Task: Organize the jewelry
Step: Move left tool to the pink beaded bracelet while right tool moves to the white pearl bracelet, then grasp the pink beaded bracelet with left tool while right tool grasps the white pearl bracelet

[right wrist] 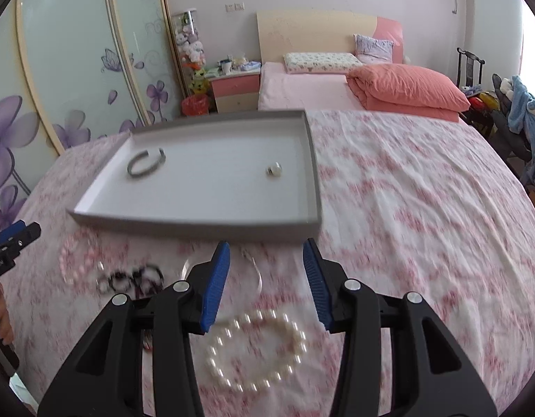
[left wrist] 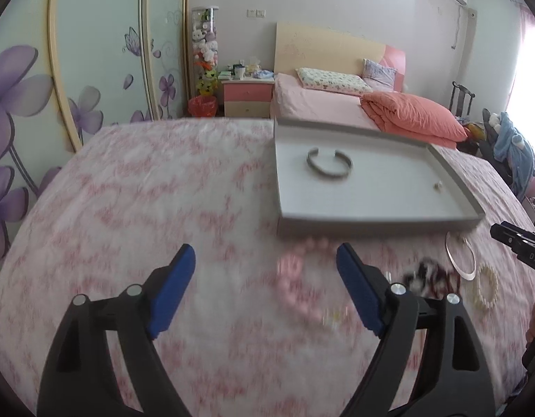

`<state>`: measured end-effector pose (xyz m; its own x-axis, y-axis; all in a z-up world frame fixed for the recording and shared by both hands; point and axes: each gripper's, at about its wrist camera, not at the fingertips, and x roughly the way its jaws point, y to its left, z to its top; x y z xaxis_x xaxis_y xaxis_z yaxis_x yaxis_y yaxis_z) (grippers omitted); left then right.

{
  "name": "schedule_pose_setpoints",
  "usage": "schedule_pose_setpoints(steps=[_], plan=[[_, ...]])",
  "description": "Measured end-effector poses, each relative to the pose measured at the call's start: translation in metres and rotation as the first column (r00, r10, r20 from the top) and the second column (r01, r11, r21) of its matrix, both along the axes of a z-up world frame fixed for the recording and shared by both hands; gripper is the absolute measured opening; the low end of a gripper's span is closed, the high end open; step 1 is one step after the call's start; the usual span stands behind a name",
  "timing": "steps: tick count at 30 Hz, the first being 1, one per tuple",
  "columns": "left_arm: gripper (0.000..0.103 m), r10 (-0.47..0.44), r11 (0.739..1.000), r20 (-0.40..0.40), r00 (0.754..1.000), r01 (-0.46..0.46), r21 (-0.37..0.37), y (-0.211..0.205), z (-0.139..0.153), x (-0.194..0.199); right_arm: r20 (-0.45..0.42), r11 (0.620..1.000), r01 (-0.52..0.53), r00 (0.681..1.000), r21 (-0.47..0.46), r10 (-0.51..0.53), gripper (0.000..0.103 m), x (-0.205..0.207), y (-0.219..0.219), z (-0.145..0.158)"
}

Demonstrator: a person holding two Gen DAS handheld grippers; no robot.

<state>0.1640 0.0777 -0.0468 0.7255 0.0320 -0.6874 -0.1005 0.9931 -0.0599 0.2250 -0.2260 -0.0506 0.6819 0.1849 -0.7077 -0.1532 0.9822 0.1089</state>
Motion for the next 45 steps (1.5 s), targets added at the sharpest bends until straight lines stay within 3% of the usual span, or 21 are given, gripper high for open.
schedule_pose_setpoints(steps=[9, 17, 20, 28, 33, 37, 45], plan=[[0.084, -0.011, 1.000, -0.063, 0.998, 0.012, 0.020, -0.001, -0.023, -0.019, -0.071, 0.997, -0.012, 0.997, -0.070, 0.007, 0.044, -0.028, -0.005, -0.032], [0.085, -0.009, 0.999, -0.089, 0.996, 0.012, 0.033, -0.006, -0.028, -0.014, -0.079, 0.996, 0.004, 0.997, -0.087, -0.011, 0.024, -0.025, -0.005, -0.041], [0.085, -0.010, 0.999, -0.100, 0.995, 0.014, 0.036, -0.008, -0.030, -0.008, -0.076, 0.996, -0.009, 0.997, -0.094, 0.002, 0.011, -0.028, -0.002, -0.041], [0.084, -0.001, 0.999, -0.133, 0.991, 0.008, 0.051, -0.012, -0.039, 0.012, -0.070, 0.996, -0.006, 0.998, -0.085, 0.000, 0.011, -0.033, -0.004, -0.043], [0.068, -0.013, 0.998, -0.166, 0.986, 0.023, 0.057, -0.014, -0.046, 0.034, -0.073, 0.997, -0.006, 0.997, -0.078, 0.000, 0.011, -0.033, -0.005, -0.042], [0.062, -0.035, 0.997, -0.163, 0.986, 0.046, 0.064, -0.017, -0.048, 0.042, -0.075, 0.998, -0.002, 0.997, -0.068, -0.003, 0.011, -0.032, -0.007, -0.041], [0.032, -0.108, 0.991, -0.146, 0.983, 0.119, 0.067, -0.028, -0.046, 0.047, -0.081, 0.999, 0.006, 0.997, -0.054, -0.010, 0.011, -0.032, -0.008, -0.040]])
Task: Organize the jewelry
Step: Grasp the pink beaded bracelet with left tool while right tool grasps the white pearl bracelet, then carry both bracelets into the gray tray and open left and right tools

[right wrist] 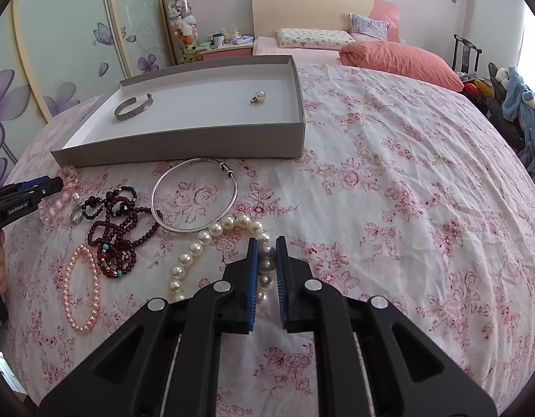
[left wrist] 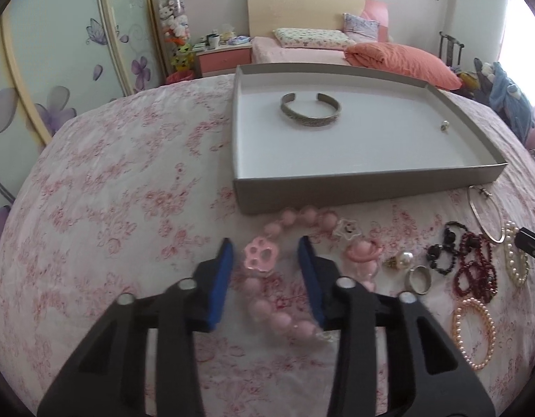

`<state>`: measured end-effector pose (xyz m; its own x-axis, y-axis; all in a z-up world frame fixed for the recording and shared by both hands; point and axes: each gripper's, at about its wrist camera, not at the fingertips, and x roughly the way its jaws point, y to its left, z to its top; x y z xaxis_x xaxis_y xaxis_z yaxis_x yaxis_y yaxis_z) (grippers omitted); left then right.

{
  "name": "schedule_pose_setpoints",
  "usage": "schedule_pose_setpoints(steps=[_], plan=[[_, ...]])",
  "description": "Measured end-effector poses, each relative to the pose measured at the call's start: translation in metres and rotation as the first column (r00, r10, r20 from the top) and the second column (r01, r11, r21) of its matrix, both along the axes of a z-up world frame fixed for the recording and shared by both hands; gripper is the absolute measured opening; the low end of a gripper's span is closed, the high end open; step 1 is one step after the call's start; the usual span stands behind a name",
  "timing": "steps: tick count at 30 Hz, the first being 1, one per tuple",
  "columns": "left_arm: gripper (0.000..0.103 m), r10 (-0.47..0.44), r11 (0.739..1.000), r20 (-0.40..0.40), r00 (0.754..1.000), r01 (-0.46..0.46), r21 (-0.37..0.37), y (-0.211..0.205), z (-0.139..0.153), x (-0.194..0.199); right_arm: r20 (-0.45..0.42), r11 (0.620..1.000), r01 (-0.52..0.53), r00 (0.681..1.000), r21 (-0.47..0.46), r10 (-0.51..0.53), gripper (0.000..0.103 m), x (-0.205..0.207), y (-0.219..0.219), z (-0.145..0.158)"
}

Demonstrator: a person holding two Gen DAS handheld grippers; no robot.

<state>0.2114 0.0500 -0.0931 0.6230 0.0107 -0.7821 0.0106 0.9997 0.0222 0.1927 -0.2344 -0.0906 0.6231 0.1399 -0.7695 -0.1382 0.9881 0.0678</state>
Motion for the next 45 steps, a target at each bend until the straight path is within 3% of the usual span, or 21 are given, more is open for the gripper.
schedule_pose_setpoints(steps=[2, 13, 26, 45], plan=[[0.024, -0.010, 1.000, 0.002, 1.000, 0.010, 0.010, -0.002, 0.001, -0.001, 0.001, 1.000, 0.001, 1.000, 0.004, -0.001, 0.011, 0.000, -0.001, 0.000], [0.024, 0.015, 1.000, 0.002, 1.000, -0.015, -0.016, 0.012, 0.005, -0.014, 0.003, 0.998, 0.008, 1.000, 0.058, -0.008, 0.011, -0.001, -0.006, 0.003], [0.024, 0.014, 0.982, 0.094, 0.995, 0.004, -0.190, 0.025, 0.034, -0.051, 0.102, 0.978, -0.067, 0.994, 0.196, 0.048, 0.011, -0.015, 0.004, 0.036], [0.024, -0.015, 0.961, 0.168, 0.986, 0.061, -0.269, 0.016, 0.060, -0.075, 0.164, 0.948, -0.170, 0.978, 0.267, 0.129, 0.011, -0.031, 0.033, 0.055]])
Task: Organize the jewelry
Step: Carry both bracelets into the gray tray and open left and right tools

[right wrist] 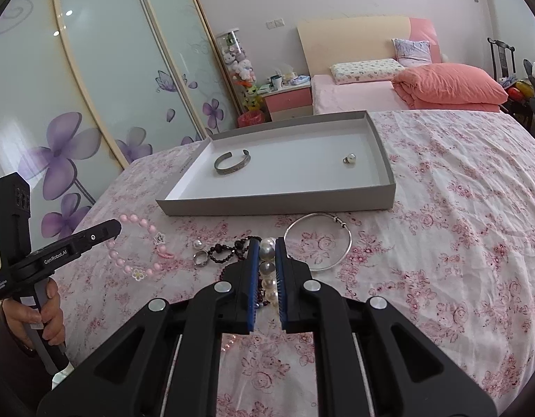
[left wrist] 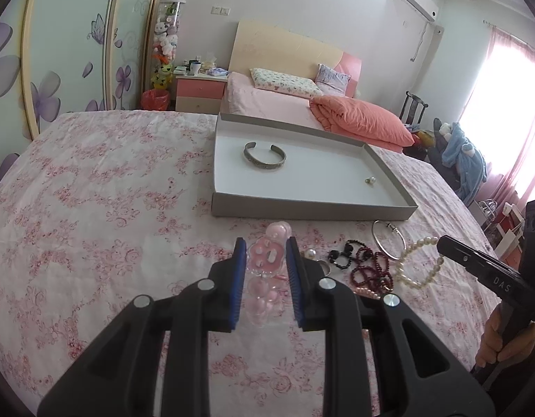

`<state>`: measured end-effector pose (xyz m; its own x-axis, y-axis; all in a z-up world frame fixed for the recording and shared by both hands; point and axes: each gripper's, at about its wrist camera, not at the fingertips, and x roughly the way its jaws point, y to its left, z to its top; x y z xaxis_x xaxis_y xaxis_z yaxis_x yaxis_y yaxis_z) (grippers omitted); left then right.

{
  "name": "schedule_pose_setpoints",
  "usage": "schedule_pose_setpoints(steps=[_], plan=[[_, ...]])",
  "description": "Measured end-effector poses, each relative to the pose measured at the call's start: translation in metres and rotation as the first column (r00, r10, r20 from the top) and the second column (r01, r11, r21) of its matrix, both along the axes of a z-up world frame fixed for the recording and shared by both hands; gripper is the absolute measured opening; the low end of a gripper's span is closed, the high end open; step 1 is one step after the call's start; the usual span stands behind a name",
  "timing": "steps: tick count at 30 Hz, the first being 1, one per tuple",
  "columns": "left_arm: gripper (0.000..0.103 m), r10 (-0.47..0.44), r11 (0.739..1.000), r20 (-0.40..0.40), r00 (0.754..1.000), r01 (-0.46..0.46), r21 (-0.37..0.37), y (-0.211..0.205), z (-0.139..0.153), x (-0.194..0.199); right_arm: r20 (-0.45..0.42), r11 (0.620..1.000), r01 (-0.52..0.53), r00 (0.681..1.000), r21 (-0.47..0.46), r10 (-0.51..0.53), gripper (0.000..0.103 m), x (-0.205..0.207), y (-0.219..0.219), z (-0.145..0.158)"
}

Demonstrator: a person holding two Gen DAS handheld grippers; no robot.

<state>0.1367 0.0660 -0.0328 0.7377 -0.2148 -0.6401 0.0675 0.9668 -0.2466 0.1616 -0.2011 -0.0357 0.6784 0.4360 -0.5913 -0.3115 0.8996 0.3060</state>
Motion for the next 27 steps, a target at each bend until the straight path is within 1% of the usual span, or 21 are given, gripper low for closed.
schedule_pose_setpoints(steps=[19, 24, 27], plan=[[0.024, -0.014, 1.000, 0.034, 0.999, 0.014, 0.003, -0.010, 0.015, 0.000, 0.029, 1.000, -0.013, 1.000, 0.010, 0.013, 0.011, 0.001, 0.005, 0.009], [0.024, -0.019, 1.000, 0.062, 0.998, 0.018, 0.016, -0.016, 0.025, 0.006, 0.059, 1.000, -0.010, 0.998, 0.007, 0.010, 0.011, 0.006, 0.006, 0.018], [0.024, -0.018, 1.000, 0.089, 0.996, 0.015, 0.027, -0.019, 0.035, 0.013, 0.092, 1.000, 0.001, 0.996, 0.001, -0.001, 0.011, 0.012, 0.005, 0.029]])
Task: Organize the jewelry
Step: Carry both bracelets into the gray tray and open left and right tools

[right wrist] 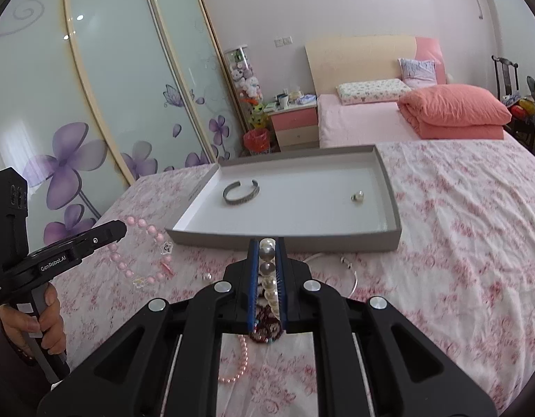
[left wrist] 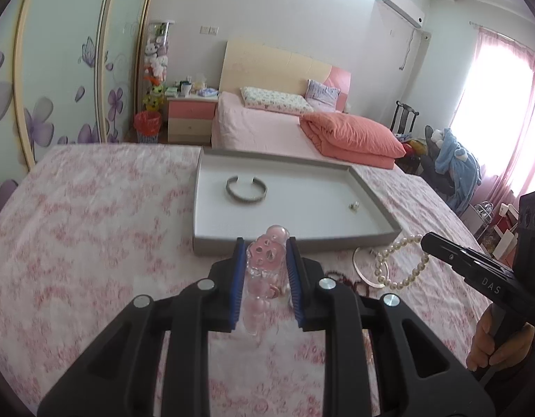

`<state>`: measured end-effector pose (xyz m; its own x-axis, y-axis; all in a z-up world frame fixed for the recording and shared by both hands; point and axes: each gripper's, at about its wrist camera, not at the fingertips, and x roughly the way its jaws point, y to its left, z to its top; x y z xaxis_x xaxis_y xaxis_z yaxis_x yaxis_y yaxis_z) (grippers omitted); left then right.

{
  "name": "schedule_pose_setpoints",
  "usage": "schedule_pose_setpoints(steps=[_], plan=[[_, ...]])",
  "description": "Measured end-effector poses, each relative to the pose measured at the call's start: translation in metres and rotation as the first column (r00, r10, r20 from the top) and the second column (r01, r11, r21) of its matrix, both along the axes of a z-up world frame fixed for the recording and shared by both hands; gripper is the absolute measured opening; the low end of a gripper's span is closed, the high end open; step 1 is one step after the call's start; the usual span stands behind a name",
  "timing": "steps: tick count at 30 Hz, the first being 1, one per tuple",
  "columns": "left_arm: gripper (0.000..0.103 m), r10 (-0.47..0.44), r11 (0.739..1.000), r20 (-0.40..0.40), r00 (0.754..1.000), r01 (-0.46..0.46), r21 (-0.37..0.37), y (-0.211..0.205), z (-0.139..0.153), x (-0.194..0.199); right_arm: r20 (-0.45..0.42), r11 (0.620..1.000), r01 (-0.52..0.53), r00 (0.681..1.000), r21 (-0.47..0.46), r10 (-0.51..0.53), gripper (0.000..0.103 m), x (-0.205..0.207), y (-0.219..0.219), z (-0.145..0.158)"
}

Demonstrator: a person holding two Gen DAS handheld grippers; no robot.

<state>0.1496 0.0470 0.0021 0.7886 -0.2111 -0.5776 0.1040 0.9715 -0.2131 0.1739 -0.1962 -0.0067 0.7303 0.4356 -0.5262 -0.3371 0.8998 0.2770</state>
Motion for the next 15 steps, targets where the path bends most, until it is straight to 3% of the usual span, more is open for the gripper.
schedule_pose_setpoints(steps=[6, 15], plan=[[0.024, 0.010, 1.000, 0.038, 0.999, -0.010, 0.015, -0.006, 0.018, 0.022, 0.053, 0.999, 0.024, 0.998, -0.022, -0.023, 0.011, 0.019, -0.002, 0.017], [0.024, 0.022, 0.998, 0.026, 0.999, -0.024, 0.057, -0.017, 0.022, 0.068, 0.068, 0.997, 0.060, 0.996, -0.055, -0.056, 0.011, 0.066, 0.001, 0.021]])
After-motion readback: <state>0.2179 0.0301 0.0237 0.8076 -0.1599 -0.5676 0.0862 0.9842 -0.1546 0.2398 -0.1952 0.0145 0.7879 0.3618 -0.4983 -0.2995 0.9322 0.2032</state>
